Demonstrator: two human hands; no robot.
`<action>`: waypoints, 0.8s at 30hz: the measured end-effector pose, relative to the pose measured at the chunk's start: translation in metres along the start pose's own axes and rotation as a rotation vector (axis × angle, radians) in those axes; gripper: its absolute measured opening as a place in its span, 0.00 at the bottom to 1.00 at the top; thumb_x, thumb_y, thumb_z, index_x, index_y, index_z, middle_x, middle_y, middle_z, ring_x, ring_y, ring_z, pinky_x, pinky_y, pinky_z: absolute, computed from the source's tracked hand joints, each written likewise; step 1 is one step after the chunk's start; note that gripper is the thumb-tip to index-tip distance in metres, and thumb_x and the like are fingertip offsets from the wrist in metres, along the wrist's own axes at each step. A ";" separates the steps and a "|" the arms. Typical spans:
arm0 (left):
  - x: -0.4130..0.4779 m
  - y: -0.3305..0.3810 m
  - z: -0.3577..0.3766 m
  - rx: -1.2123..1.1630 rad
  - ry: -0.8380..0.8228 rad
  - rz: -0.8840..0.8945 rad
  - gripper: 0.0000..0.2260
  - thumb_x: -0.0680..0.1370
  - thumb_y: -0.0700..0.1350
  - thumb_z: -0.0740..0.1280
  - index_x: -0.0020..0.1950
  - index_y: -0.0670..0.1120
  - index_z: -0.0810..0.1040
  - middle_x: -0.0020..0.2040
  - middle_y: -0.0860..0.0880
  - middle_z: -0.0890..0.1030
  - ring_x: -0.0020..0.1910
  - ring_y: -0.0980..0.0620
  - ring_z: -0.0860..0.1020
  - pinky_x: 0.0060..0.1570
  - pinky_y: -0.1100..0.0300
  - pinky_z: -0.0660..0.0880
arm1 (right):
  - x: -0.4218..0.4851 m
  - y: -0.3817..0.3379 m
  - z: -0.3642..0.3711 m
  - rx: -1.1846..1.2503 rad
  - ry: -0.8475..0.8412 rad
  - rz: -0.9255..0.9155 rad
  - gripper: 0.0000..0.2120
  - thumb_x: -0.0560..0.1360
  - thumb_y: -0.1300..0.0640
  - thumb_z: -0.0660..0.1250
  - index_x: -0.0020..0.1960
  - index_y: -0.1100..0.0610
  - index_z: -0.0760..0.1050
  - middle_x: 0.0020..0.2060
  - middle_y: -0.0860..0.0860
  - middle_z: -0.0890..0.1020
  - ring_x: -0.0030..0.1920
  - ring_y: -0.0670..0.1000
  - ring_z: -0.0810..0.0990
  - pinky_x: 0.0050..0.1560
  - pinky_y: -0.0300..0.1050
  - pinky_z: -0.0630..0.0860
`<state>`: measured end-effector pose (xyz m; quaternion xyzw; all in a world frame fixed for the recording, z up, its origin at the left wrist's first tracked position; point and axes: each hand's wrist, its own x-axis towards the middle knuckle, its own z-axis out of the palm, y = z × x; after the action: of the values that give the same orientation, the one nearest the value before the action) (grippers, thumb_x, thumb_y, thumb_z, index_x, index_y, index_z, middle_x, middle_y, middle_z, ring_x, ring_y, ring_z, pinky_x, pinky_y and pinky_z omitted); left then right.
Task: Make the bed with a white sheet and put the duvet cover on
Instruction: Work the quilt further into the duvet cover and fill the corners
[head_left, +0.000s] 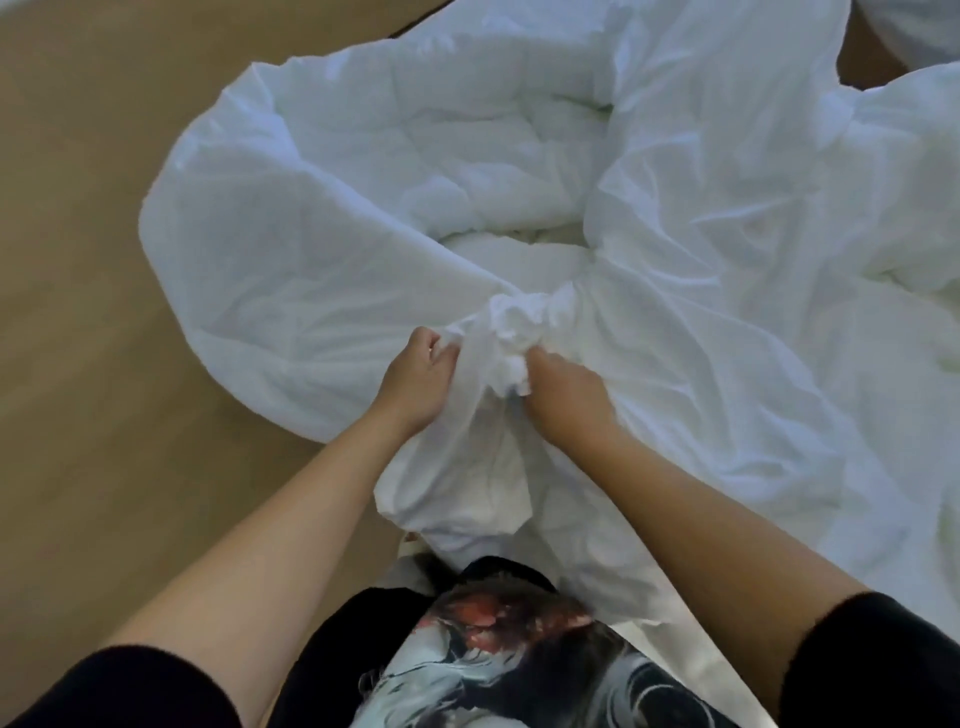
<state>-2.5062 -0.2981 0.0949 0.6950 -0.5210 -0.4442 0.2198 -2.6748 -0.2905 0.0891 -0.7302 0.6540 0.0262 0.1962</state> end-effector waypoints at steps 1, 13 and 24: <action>0.001 0.003 0.004 0.039 0.066 0.033 0.13 0.81 0.53 0.56 0.45 0.44 0.65 0.35 0.52 0.70 0.35 0.50 0.69 0.32 0.56 0.64 | -0.001 -0.007 -0.014 0.048 0.028 -0.040 0.04 0.77 0.56 0.56 0.49 0.56 0.65 0.40 0.53 0.75 0.38 0.56 0.74 0.37 0.46 0.65; 0.048 0.050 -0.002 0.644 0.077 0.203 0.14 0.79 0.54 0.56 0.42 0.45 0.64 0.45 0.39 0.78 0.42 0.39 0.76 0.36 0.54 0.64 | -0.123 0.181 -0.107 0.035 0.217 0.413 0.17 0.69 0.45 0.60 0.43 0.59 0.72 0.41 0.62 0.80 0.44 0.64 0.78 0.39 0.48 0.64; 0.039 0.082 0.030 0.316 -0.287 0.039 0.12 0.70 0.43 0.68 0.30 0.45 0.66 0.31 0.48 0.68 0.30 0.50 0.66 0.29 0.59 0.60 | -0.085 0.082 -0.063 -0.319 0.052 0.193 0.46 0.68 0.48 0.67 0.75 0.59 0.44 0.71 0.61 0.56 0.71 0.63 0.54 0.71 0.60 0.49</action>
<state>-2.5720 -0.3583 0.1275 0.6400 -0.6237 -0.4470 0.0401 -2.7798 -0.2362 0.1515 -0.6862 0.7135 0.1294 0.0574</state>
